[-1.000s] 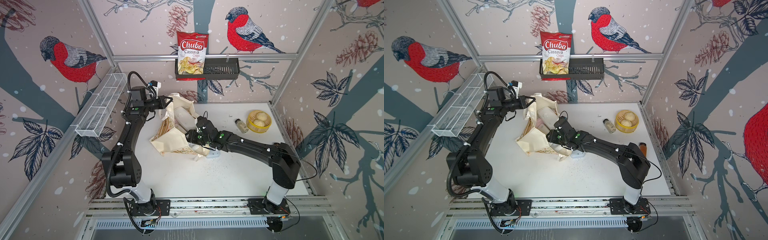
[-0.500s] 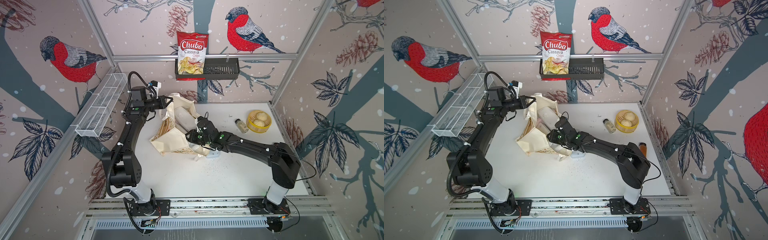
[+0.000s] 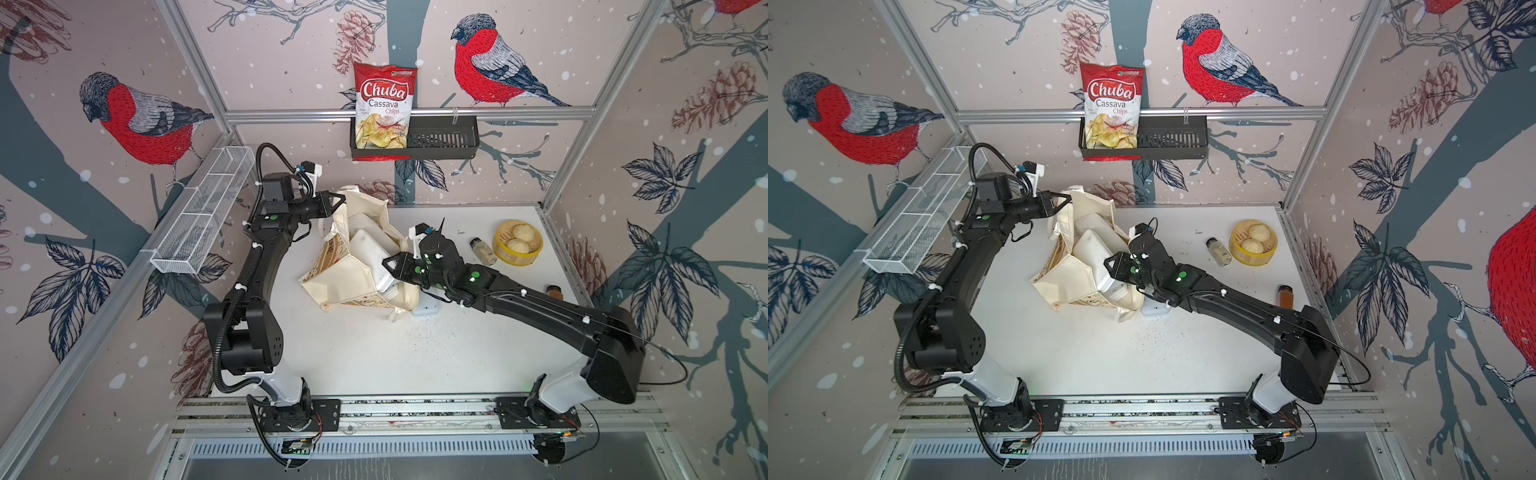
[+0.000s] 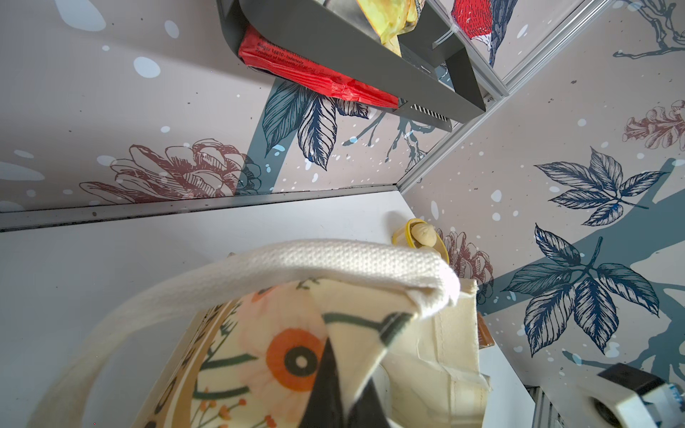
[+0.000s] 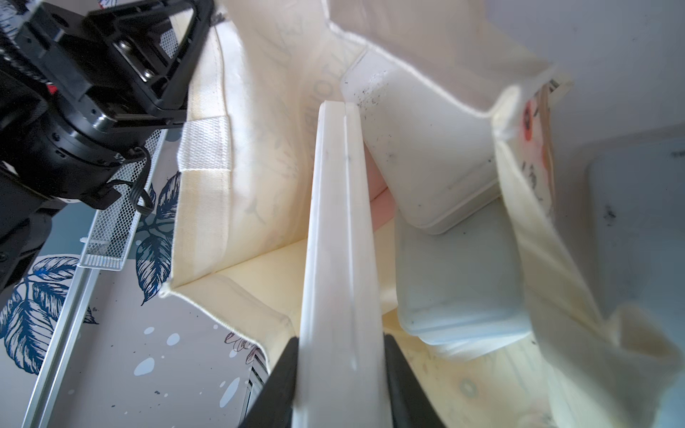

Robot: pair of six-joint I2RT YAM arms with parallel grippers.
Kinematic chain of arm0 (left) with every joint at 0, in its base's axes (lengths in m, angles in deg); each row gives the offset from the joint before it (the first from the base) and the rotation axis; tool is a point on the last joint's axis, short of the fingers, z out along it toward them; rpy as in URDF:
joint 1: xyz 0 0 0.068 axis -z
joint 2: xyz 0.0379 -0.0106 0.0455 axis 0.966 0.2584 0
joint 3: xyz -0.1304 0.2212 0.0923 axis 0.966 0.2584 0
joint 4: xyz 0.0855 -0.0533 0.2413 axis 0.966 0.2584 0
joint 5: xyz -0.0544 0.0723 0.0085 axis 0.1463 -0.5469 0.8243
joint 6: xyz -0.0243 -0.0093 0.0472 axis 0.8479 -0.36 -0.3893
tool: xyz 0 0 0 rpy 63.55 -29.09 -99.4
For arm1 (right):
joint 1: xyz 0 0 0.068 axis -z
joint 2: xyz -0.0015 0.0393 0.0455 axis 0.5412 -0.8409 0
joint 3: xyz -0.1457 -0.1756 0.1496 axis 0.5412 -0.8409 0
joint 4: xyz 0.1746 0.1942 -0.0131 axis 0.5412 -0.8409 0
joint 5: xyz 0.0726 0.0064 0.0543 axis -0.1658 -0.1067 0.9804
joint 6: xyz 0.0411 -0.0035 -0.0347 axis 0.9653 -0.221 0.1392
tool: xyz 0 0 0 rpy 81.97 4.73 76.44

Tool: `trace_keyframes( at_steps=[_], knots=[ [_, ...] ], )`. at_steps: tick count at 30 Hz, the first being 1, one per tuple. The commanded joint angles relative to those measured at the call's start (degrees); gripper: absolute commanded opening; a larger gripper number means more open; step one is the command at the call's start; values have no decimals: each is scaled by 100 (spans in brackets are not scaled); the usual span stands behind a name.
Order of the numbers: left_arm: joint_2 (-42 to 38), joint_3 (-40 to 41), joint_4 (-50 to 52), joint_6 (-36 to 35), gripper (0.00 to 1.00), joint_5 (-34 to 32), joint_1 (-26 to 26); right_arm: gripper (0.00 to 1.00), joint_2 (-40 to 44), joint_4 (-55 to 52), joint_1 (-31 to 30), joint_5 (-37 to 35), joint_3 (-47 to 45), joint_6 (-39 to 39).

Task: Take out the pencil case from the canvas bag
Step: Pick up the pencil case from the canvas bag.

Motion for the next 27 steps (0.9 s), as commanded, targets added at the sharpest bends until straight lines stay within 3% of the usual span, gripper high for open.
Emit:
trace_keyframes(
  at_steps=[1, 8, 15, 27],
  knots=[
    [-24, -37, -412, -47, 0, 29, -5, 8, 371, -113, -3, -557, -165, -166],
    [-15, -29, -421, -41, 0, 13, -6, 0, 1499, 56, 91, -1390, -715, -297],
    [-12, -28, -421, -29, 0, 5, -6, 0, 2498, 34, 314, -2356, -1174, -484],
    [-4, -19, -448, -14, 0, 13, -2, 0, 3198, -677, 1355, -2397, -1527, -539]
  ],
)
